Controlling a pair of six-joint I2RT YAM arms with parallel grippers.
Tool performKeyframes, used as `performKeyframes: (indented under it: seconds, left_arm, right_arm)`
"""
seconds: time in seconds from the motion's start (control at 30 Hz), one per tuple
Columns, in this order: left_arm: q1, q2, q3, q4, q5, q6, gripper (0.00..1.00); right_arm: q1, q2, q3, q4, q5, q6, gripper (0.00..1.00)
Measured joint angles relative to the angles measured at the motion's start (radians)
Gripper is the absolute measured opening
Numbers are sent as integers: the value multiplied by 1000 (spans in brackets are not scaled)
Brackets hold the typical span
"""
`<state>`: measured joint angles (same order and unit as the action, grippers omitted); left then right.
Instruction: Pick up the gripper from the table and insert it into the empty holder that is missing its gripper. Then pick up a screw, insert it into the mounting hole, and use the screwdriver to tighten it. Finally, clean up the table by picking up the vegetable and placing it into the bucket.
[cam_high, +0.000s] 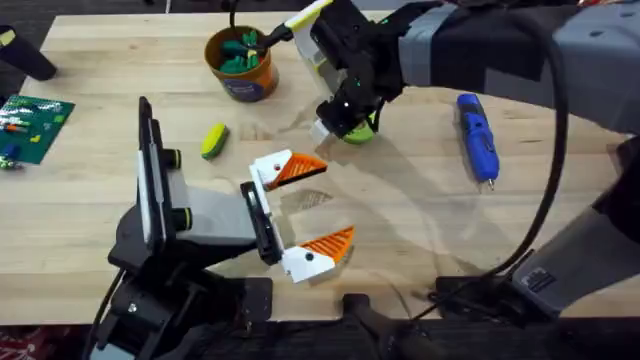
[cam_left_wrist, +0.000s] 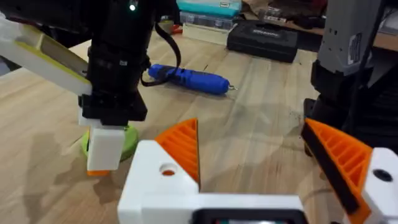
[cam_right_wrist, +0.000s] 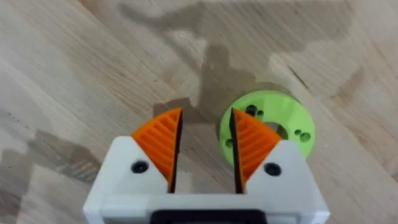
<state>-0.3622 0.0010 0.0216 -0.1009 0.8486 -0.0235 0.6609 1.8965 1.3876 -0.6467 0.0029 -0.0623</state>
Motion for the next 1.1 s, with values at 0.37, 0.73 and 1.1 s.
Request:
performKeyframes:
  seconds: [0.37,0.73,1.1]
  left_arm:
    - [0,0,0,0,-1,0,987]
    - [0,0,0,0,-3,0,987]
    - [0,0,0,0,-3,0,987]
  right_arm:
    - [0,0,1,-16,0,29,446]
    - [-3,-1,55,-43,50,30,446]
    - [-41,-1,55,-43,64,30,446]
